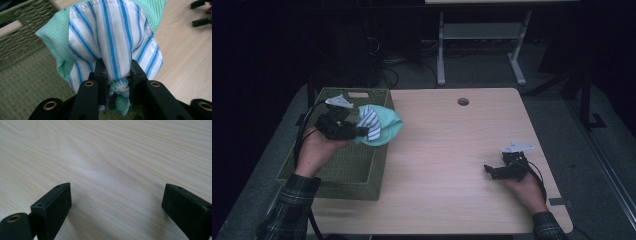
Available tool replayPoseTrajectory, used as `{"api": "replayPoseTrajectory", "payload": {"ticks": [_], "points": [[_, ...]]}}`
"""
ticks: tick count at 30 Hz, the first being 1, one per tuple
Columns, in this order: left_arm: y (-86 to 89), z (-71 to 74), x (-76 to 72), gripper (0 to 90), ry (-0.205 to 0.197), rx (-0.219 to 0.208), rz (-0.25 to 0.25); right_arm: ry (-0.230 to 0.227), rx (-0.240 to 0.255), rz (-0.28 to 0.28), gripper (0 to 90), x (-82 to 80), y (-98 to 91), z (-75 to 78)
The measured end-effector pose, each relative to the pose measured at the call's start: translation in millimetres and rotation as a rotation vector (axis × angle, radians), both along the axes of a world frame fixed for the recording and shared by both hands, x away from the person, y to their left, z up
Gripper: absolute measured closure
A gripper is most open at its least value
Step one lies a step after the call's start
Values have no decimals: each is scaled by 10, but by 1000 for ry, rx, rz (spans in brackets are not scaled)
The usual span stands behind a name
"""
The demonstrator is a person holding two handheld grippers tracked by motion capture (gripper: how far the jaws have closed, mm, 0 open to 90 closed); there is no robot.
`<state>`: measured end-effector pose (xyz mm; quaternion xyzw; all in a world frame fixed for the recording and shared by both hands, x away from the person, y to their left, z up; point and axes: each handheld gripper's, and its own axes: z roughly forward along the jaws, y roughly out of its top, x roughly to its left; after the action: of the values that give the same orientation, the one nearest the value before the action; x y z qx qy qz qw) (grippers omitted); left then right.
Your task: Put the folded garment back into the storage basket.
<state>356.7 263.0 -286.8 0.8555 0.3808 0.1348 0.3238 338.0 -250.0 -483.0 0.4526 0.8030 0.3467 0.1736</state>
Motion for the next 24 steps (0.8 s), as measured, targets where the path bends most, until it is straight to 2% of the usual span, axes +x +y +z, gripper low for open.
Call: {"api": "replayPoseTrajectory", "payload": {"ticks": [5,12,16,19,24], "points": [[150,-13,7,727,-6,6,60,0,0,0,84,0,0,0],[354,-72,35,727,3,37,131,-5,-2,2,83,3,-2,-1],[468,-143,60,727,7,60,169,-4,-2,2,83,2,-2,-1],[546,-229,81,726,26,74,200,-5,-2,3,84,3,-2,-1],[638,-387,115,726,56,74,226,-4,-1,2,84,3,-2,-1]]}}
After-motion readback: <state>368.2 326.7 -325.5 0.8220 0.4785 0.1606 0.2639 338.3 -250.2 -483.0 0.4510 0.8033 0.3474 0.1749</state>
